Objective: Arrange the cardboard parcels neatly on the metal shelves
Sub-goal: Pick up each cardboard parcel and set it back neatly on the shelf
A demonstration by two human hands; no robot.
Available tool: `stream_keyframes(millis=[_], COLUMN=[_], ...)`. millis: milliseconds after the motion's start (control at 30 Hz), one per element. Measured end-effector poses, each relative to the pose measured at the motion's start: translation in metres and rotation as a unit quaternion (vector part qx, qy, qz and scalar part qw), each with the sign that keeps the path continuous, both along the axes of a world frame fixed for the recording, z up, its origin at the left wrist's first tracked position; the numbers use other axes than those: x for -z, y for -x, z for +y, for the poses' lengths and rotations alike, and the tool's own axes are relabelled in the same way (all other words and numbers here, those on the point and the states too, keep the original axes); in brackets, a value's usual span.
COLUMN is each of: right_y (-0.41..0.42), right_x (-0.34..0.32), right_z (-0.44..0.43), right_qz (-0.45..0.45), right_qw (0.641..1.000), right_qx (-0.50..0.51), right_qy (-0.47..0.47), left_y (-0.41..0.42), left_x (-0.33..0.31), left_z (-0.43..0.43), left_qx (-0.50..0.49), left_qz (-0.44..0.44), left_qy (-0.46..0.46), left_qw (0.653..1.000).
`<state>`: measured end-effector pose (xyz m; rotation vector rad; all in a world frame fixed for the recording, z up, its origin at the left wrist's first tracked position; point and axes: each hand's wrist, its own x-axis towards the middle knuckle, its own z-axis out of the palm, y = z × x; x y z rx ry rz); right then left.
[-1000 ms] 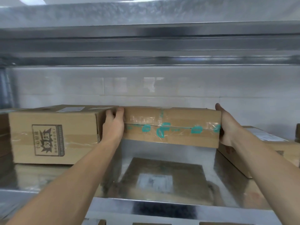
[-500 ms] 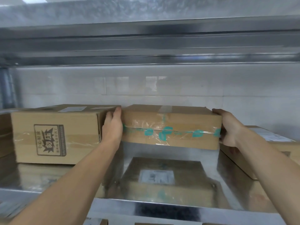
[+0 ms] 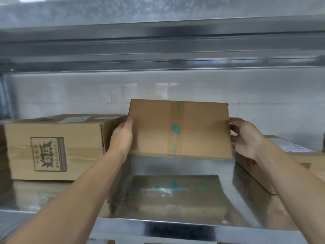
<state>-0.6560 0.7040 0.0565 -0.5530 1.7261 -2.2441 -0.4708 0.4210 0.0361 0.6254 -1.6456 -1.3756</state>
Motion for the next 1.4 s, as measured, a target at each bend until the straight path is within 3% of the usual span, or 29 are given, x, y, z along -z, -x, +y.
stream_keyframes(millis=[167,567,933,1400], right_y=[-0.007,-0.009,-0.005,-0.007], right_x=[0.002,-0.001,-0.005,-0.01], right_z=[-0.008,-0.005,0.0,0.004], right_qz=[-0.003,-0.015,-0.019,0.009], right_qw=[0.998,0.998,0.999,0.999], right_qx=[0.054,0.037,0.039,0.039], right_qy=[0.044,0.044,0.014,0.016], left_y=[-0.002,-0.004,-0.016,-0.017], left_x=[0.006,0.006,-0.012,-0.008], left_z=[0.006,0.004,0.024,0.019], left_qx=[0.0,0.013,0.12,0.075], left_qz=[-0.021,-0.023,-0.017,0.034], left_qy=[-0.013,-0.029,-0.085,-0.092], left_qw=[1.0,0.999,0.989,0.992])
